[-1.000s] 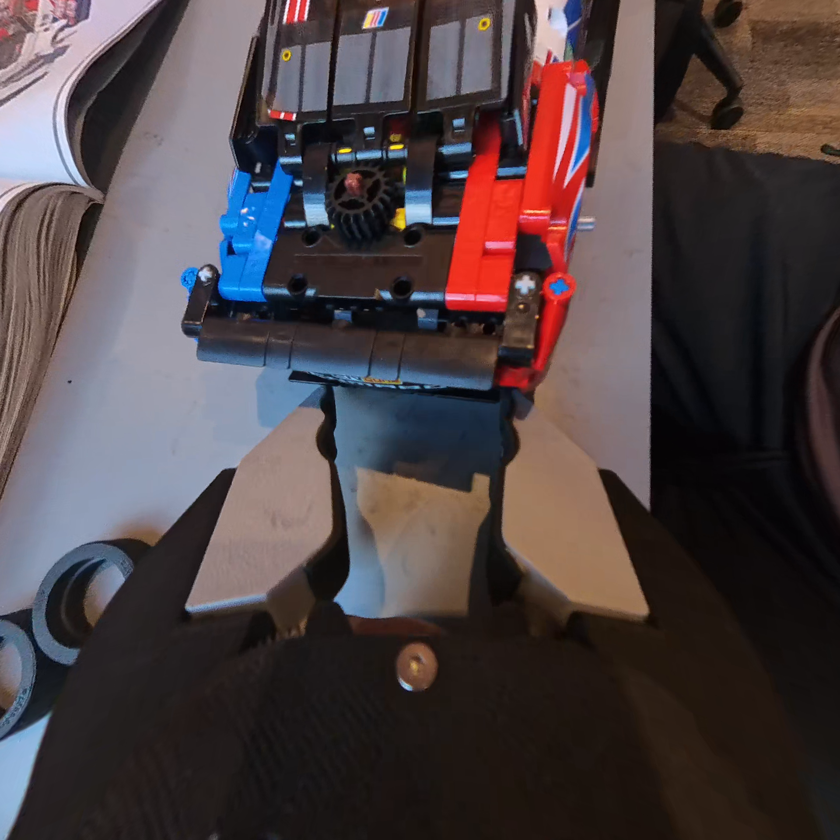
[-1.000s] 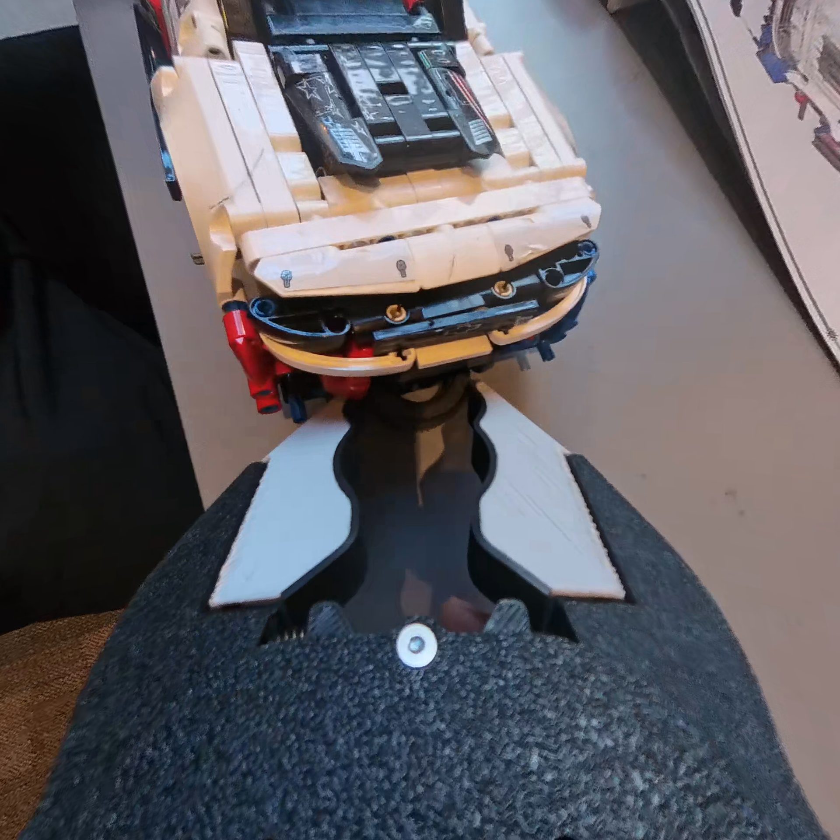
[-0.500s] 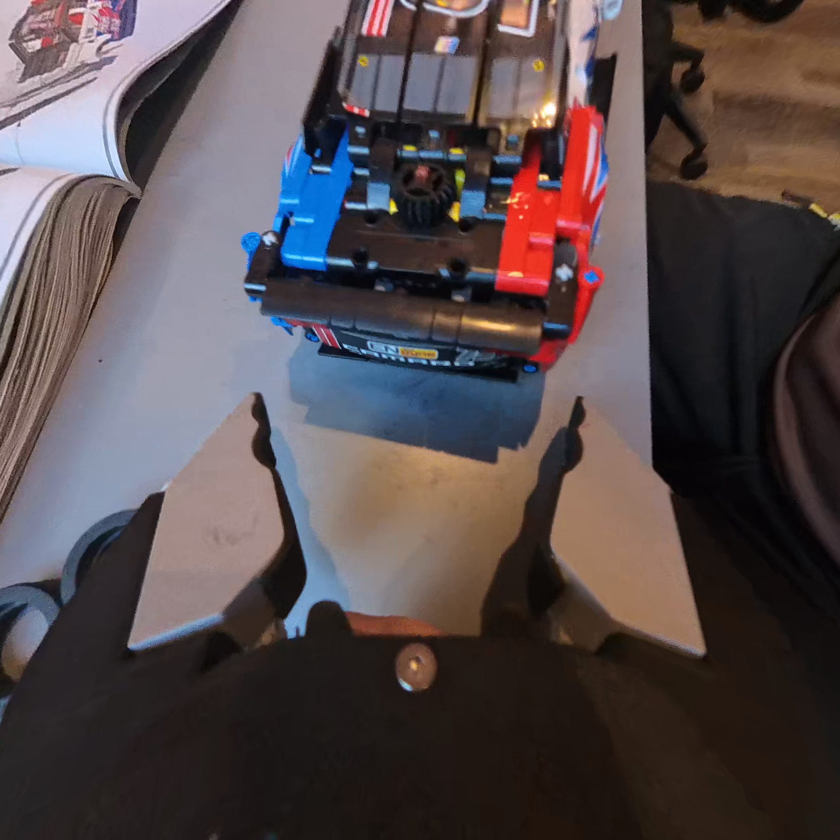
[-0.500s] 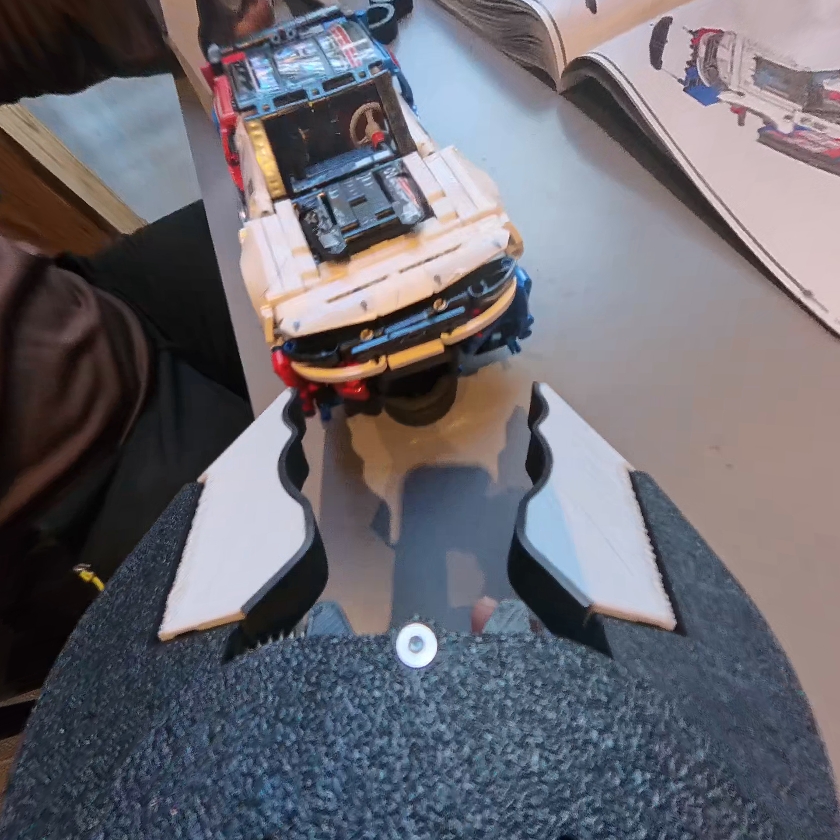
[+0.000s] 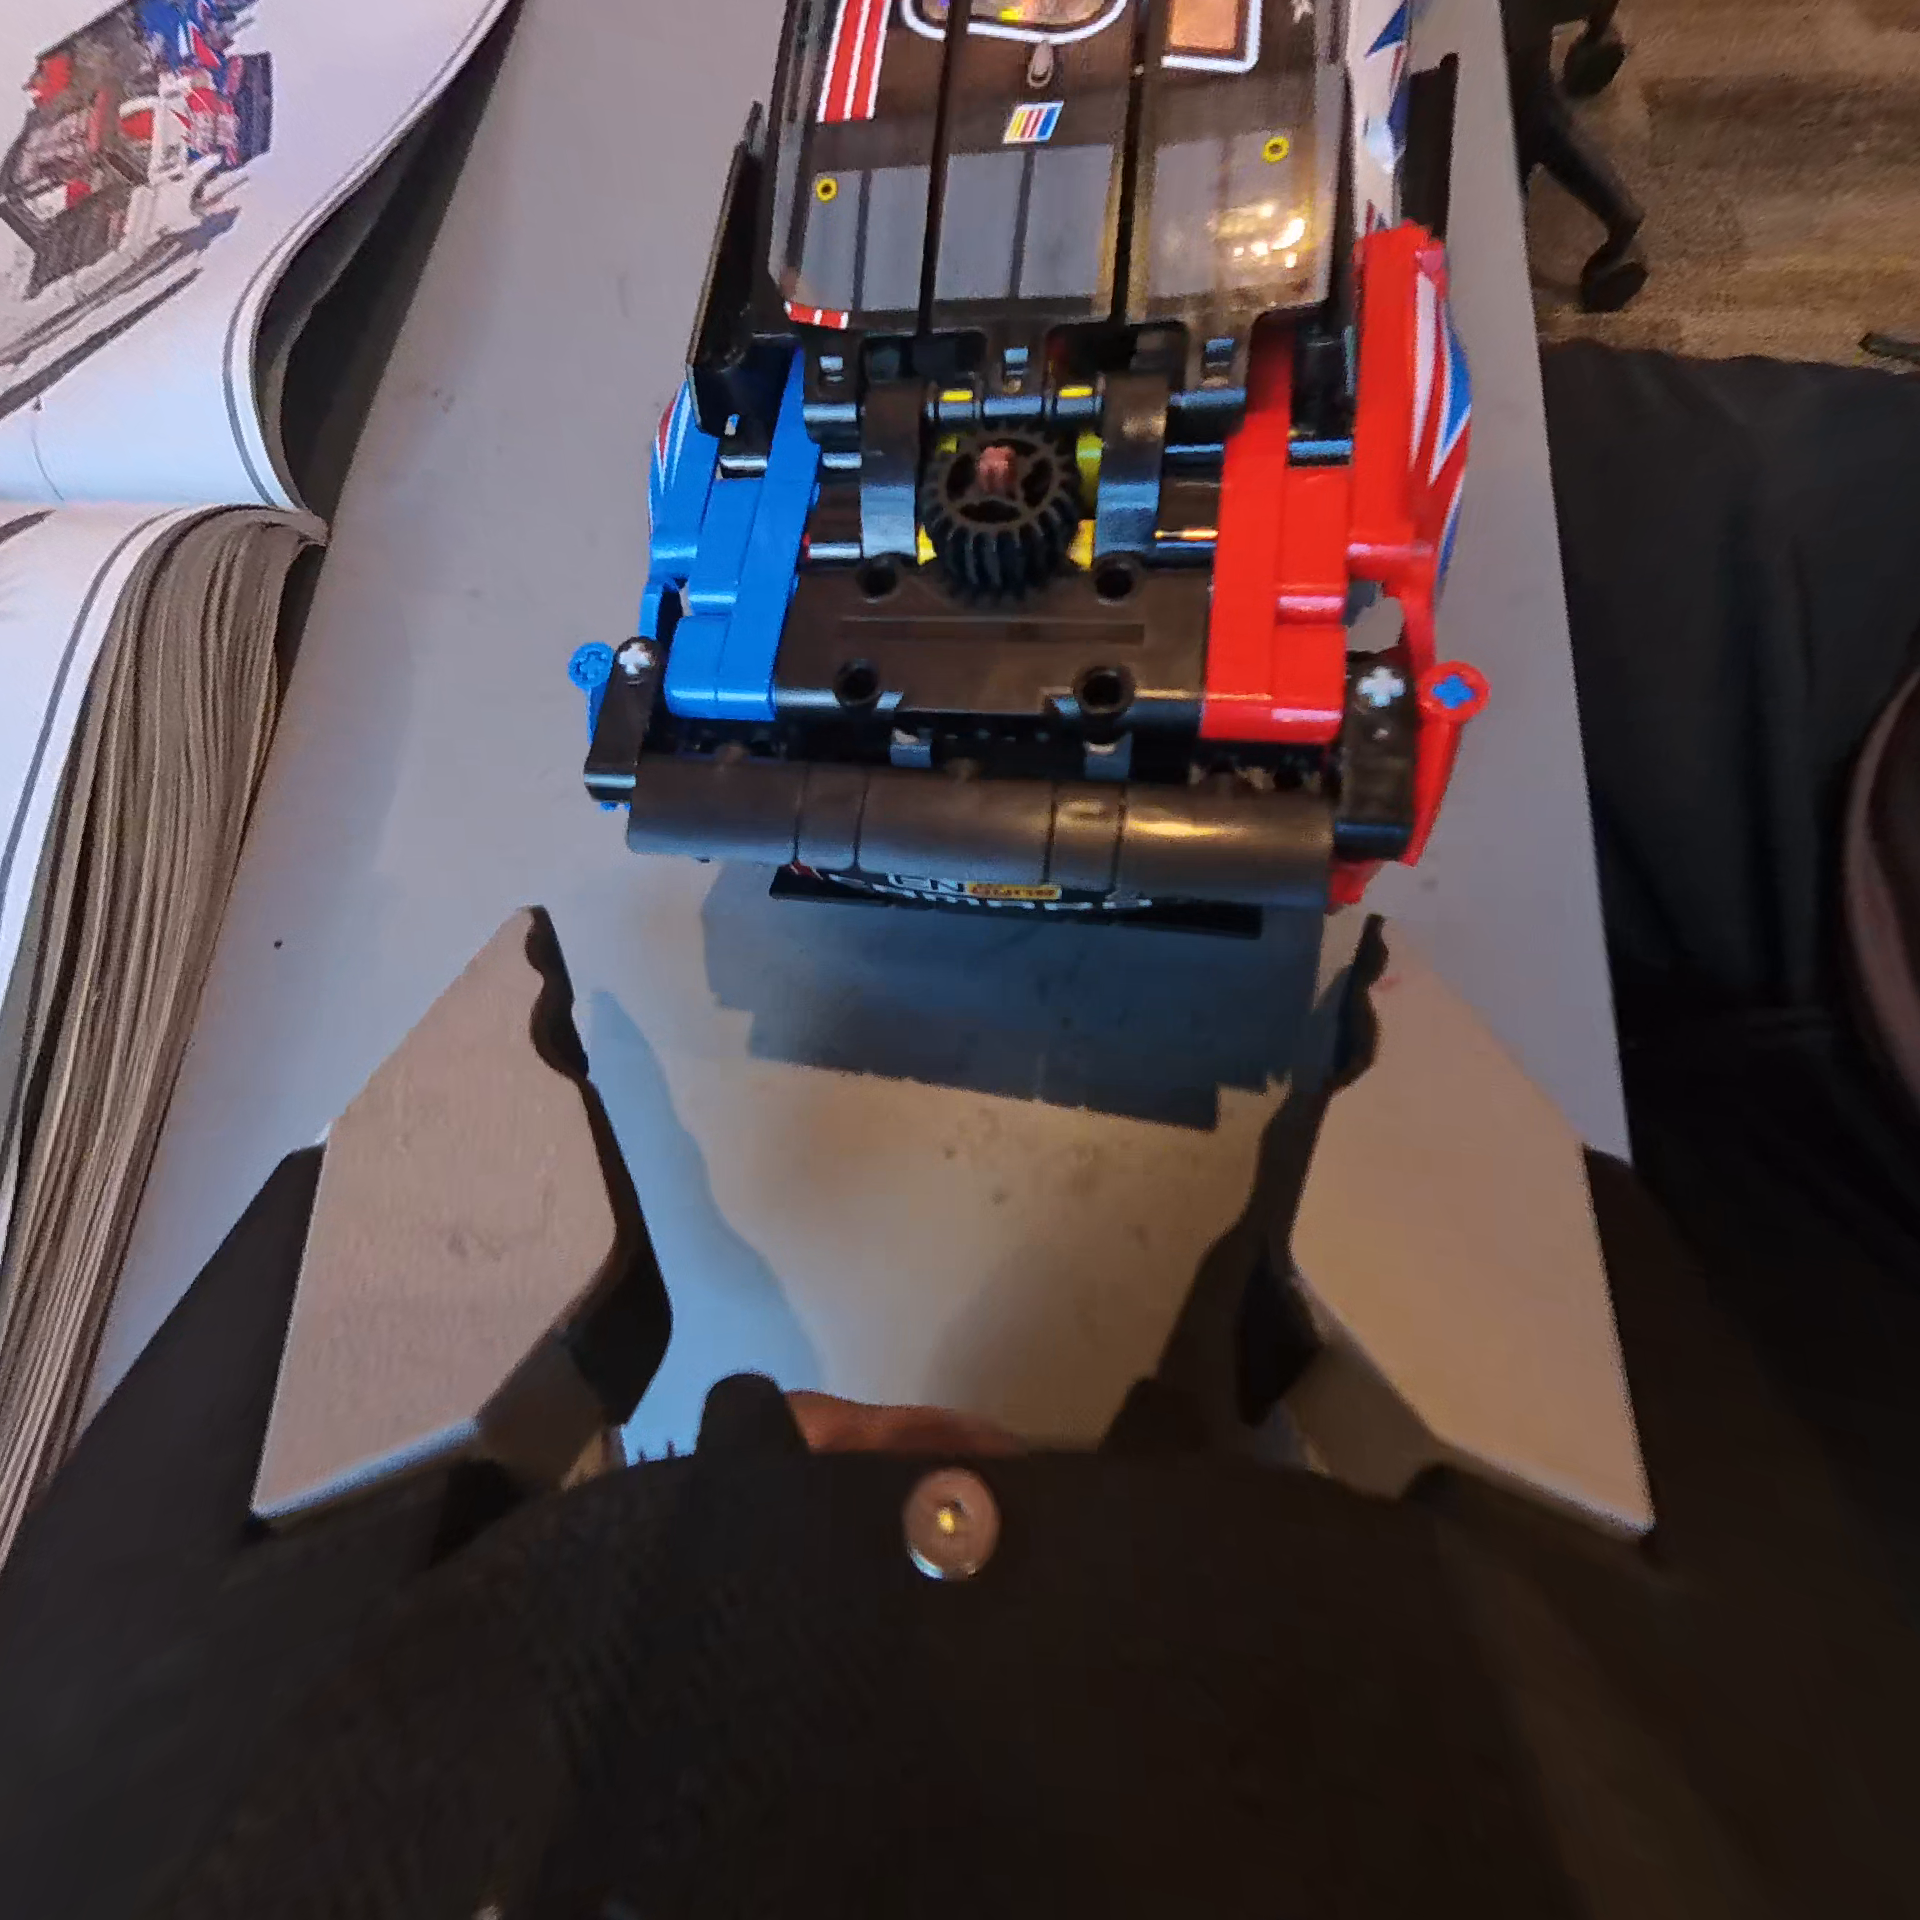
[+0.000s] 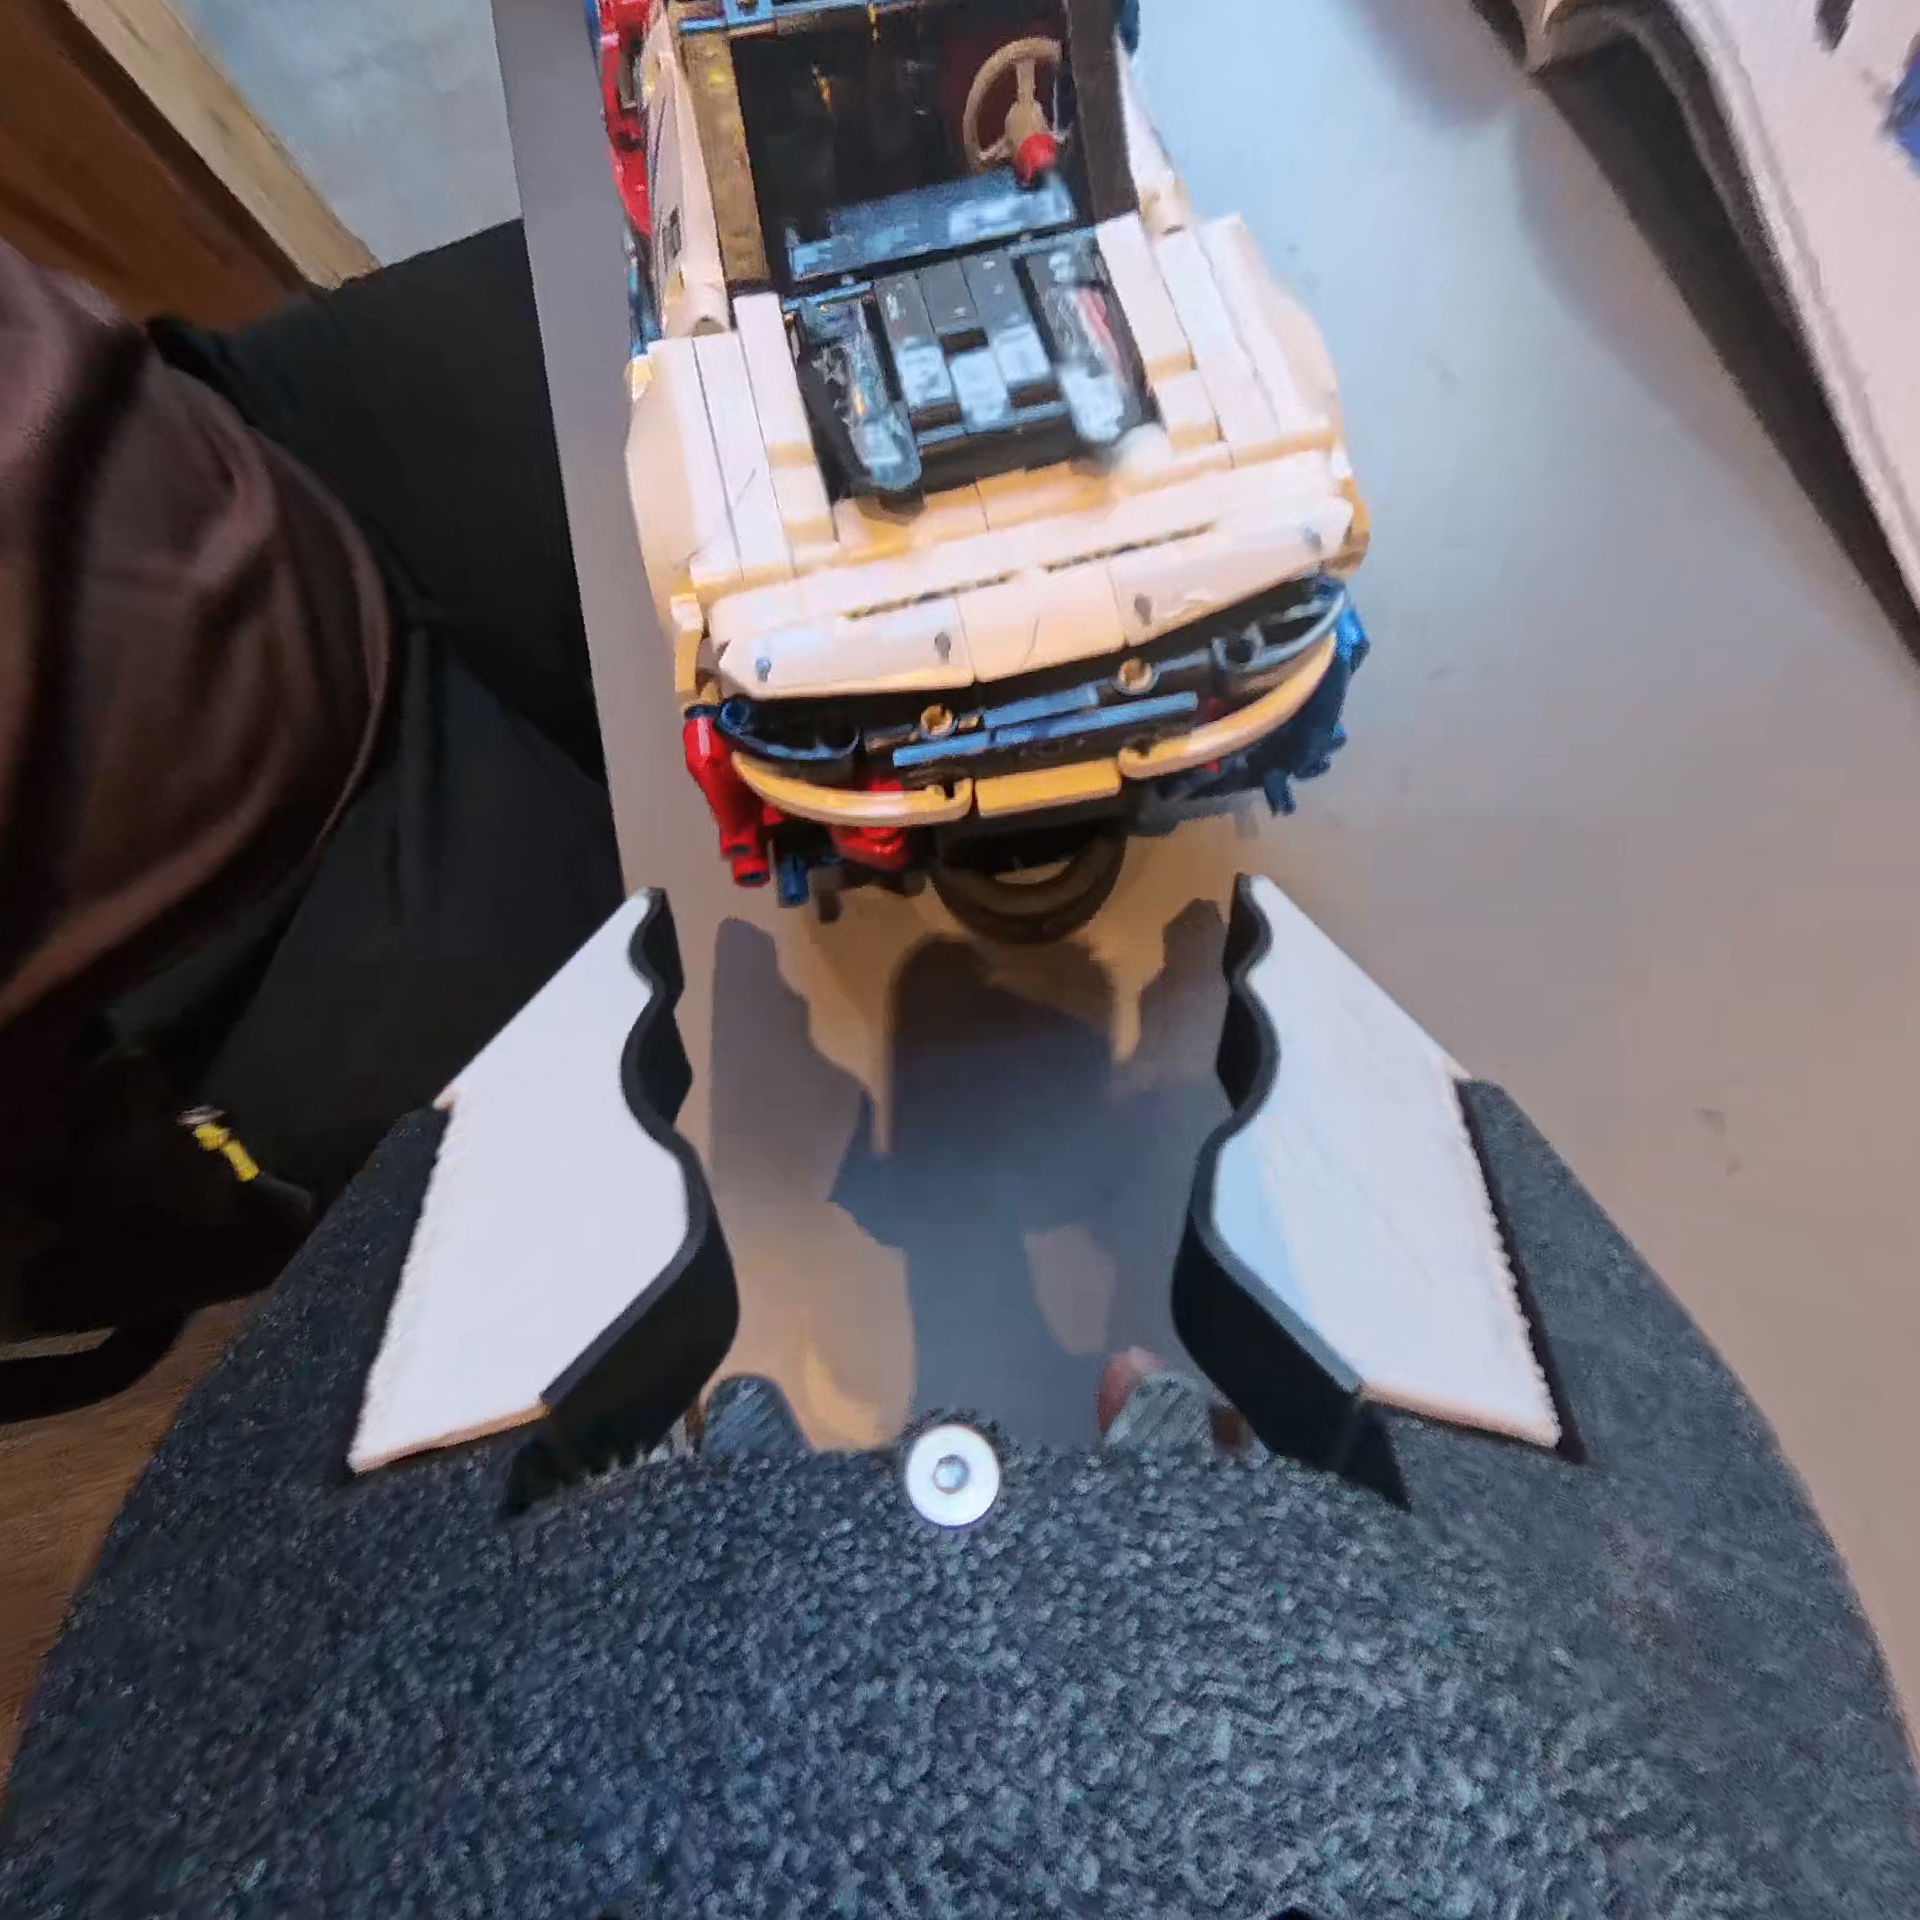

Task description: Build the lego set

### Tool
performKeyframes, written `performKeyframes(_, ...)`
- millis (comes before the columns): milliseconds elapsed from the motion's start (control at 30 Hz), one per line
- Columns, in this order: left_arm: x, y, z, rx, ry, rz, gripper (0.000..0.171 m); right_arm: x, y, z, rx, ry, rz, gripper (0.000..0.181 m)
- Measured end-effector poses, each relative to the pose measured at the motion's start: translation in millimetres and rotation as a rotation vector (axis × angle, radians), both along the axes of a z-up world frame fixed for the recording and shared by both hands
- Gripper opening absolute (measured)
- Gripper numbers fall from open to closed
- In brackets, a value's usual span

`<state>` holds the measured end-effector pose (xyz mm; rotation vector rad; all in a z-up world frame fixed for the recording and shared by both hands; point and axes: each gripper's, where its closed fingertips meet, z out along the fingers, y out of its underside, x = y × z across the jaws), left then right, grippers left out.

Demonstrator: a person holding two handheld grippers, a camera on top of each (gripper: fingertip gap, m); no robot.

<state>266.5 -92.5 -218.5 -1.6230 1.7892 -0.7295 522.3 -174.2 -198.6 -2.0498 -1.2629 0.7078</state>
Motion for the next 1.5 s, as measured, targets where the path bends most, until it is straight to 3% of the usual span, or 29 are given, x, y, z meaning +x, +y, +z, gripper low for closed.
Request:
performKeyframes(133, 9, -5, -9, -0.013, 0.052, -0.035, 0.150, -16, 14, -11, 0.042, -0.022, -0.004, 0.115)
performKeyframes(367, 15, -7, -12, -0.019, 0.075, -0.035, 0.136, -7, 23, -13, 0.055, -0.037, -0.029, 0.129)
performKeyframes(467, 13, -6, -10, 0.015, 0.057, -0.044, 0.134, -10, 15, -2, 0.013, 0.045, 0.009, 0.122)
performKeyframes(633, 14, -6, -8, 0.040, 0.042, -0.040, 0.133, -13, 16, -18, -0.041, -0.003, 0.025, 0.122)
performKeyframes(867, 14, -7, -7, 0.045, 0.040, -0.042, 0.133, -25, 17, -22, -0.128, 0.061, 0.064, 0.133)
performKeyframes(1333, 19, -9, 11, 0.169, 0.014, -0.056, 0.132, -23, 15, -26, -0.014, -0.027, -0.017, 0.135)
performKeyframes(1500, 17, -3, 1, 0.175, 0.071, -0.058, 0.132, 2, 3, -18, 0.032, -0.033, -0.110, 0.121)
